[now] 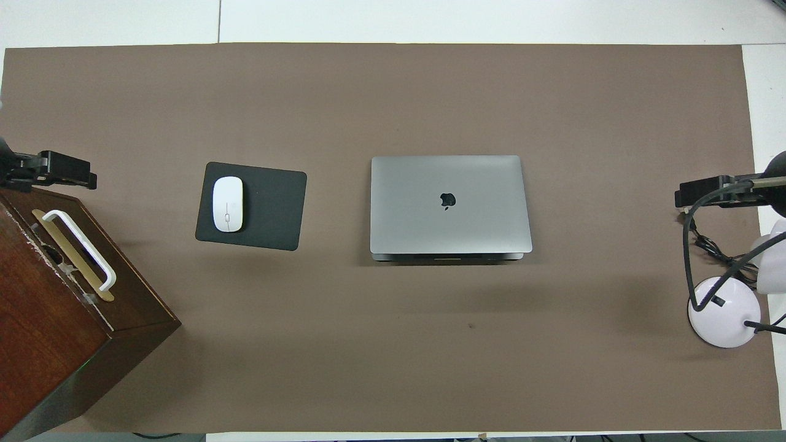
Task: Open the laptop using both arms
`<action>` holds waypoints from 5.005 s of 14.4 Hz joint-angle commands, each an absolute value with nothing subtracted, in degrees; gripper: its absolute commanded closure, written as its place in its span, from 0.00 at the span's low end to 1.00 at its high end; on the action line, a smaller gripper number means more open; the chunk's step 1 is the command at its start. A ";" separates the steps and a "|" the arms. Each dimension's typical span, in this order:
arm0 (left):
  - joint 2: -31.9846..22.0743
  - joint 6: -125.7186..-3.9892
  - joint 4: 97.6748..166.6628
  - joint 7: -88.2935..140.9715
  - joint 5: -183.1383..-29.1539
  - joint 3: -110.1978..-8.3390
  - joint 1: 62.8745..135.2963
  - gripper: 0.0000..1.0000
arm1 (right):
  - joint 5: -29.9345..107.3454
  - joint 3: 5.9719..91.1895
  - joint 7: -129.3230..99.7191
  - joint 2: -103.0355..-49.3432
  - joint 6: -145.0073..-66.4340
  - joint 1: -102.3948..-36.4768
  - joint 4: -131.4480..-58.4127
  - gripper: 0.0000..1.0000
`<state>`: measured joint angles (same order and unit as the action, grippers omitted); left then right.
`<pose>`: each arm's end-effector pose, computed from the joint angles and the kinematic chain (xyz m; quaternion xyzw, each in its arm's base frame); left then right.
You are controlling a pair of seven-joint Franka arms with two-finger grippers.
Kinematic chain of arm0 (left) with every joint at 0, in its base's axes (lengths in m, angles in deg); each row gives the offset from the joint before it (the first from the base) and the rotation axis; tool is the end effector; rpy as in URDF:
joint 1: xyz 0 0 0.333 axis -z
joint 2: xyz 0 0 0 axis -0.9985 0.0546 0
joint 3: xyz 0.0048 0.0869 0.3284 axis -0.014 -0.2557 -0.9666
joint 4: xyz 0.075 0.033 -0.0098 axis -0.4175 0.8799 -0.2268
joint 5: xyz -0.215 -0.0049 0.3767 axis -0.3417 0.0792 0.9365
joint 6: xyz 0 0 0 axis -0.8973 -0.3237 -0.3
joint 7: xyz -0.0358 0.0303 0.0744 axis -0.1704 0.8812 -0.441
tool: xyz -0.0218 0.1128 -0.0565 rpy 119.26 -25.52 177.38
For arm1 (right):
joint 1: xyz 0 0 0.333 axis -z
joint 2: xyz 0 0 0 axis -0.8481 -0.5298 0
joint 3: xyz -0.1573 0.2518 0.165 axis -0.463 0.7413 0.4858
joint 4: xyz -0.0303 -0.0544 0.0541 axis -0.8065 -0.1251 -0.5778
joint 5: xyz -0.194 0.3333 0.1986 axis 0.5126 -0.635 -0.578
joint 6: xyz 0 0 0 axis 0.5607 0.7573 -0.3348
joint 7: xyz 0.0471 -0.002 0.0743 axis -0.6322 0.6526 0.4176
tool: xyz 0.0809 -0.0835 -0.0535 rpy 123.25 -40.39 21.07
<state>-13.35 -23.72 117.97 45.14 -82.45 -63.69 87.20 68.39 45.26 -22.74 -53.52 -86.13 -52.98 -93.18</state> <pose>0.6132 0.0081 0.5774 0.9997 -0.0184 0.0064 0.0127 0.5641 -0.0074 0.6077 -0.9995 0.0097 -0.0290 0.0032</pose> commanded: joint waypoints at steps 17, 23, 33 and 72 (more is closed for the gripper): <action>-15.63 -24.73 120.18 44.77 -82.42 -63.61 86.61 0.00 | 68.15 45.42 -20.78 -52.59 -87.09 -51.24 -94.36 0.00; -16.07 -24.21 120.18 44.68 -82.33 -63.61 87.40 0.00 | 68.15 45.51 -20.52 -52.67 -87.09 -50.63 -94.54 0.00; -16.51 -24.64 120.18 44.33 -82.06 -63.61 87.04 0.21 | 68.15 45.51 -20.34 -52.59 -87.97 -50.72 -95.86 0.00; -36.29 -90.20 173.87 33.79 -83.47 -63.09 103.91 1.00 | 28.95 46.74 -53.30 -38.17 -147.00 -73.99 -139.00 0.00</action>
